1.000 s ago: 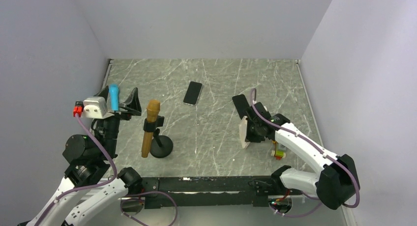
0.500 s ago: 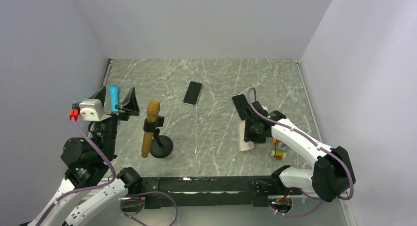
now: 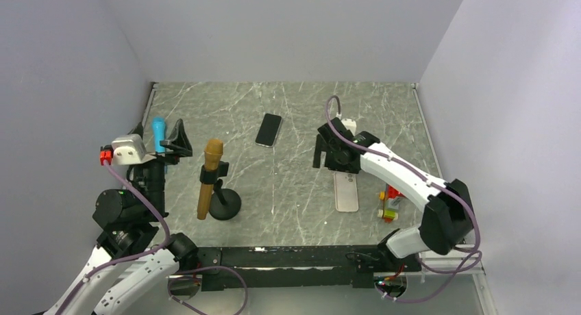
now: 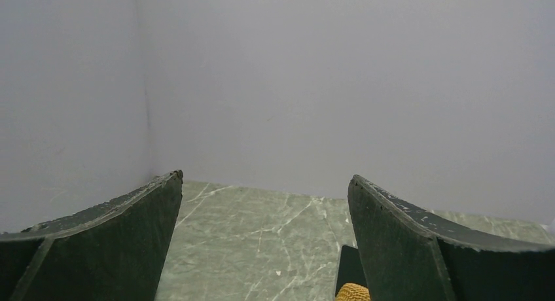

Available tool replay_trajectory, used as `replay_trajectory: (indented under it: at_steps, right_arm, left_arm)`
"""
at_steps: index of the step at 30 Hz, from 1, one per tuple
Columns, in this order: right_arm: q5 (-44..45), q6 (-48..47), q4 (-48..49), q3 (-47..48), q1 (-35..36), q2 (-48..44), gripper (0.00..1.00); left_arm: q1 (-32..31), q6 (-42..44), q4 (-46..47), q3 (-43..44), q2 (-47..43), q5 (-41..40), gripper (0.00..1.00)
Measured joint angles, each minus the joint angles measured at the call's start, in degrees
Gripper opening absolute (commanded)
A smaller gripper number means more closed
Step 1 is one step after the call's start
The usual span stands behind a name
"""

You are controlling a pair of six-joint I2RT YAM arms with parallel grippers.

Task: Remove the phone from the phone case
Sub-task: Pick up the phone at the center of the board.

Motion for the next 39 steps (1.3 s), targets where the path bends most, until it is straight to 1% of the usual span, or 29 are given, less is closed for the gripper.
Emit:
replay_trajectory:
  at_steps: [4, 6, 7, 9, 10, 13, 14, 15, 17, 23, 27, 33, 36, 39]
  right_arm:
    - [-3.3, 6.3, 11.6, 0.8, 0.2, 5.1, 1.0]
    - [-3.2, 10.2, 15.7, 3.8, 0.7, 10.2, 1.0]
    - [-3.0, 12.1, 16.7, 6.7, 1.0, 13.6, 1.0]
    - [-2.3, 15.8, 17.0, 14.9, 1.5, 21.7, 1.0]
    - [-1.9, 17.7, 15.7, 20.9, 1.8, 26.6, 1.0]
    - [0.8, 21.8, 10.8, 43.3, 2.9, 42.9, 1.0]
    - [1.6, 22.7, 9.6, 49.2, 3.4, 47.3, 1.0]
    - [2.4, 23.4, 8.4, 53.5, 3.9, 50.7, 1.0]
    - [3.1, 24.2, 6.7, 57.4, 4.8, 54.7, 1.0]
    - [4.8, 23.3, 5.0, 58.0, 6.9, 59.1, 1.0]
    - [7.4, 20.9, 4.1, 62.8, 8.0, 62.3, 1.0]
    - [9.2, 18.3, 3.6, 66.8, 8.5, 65.1, 1.0]
    - [9.9, 16.6, 2.8, 70.6, 8.5, 67.3, 1.0]
    - [10.1, 15.0, 0.7, 76.5, 8.6, 70.7, 1.0]
  left_arm:
    - [1.1, 0.0, 0.5, -0.8, 0.2, -1.2, 1.0]
    - [1.4, 0.0, 0.8, -1.0, 0.4, -1.4, 0.99]
    - [1.6, -0.1, 0.9, -1.1, 0.5, -1.6, 0.99]
    - [1.7, -0.5, 1.0, -1.4, 0.7, -1.9, 1.0]
    - [1.7, -0.9, 1.0, -1.5, 0.8, -2.0, 0.99]
    - [1.7, -1.7, 1.0, -1.5, 0.7, -2.4, 1.0]
    - [1.8, -2.0, 1.0, -1.5, 0.7, -2.4, 1.0]
    - [1.8, -2.4, 1.0, -1.5, 0.7, -2.4, 1.0]
    - [1.8, -2.9, 1.0, -1.5, 0.7, -2.4, 0.99]
    - [1.9, -4.6, 0.2, -1.5, 0.8, -1.9, 0.99]
    - [2.0, -5.6, -0.3, -1.5, 0.7, -1.4, 0.99]
    - [2.5, -6.7, -0.9, -1.5, 0.6, -1.2, 0.99]
    - [2.8, -7.1, -1.2, -1.5, 0.6, -1.0, 0.99]
    - [3.3, -7.5, -1.6, -1.5, 0.5, -0.6, 0.99]
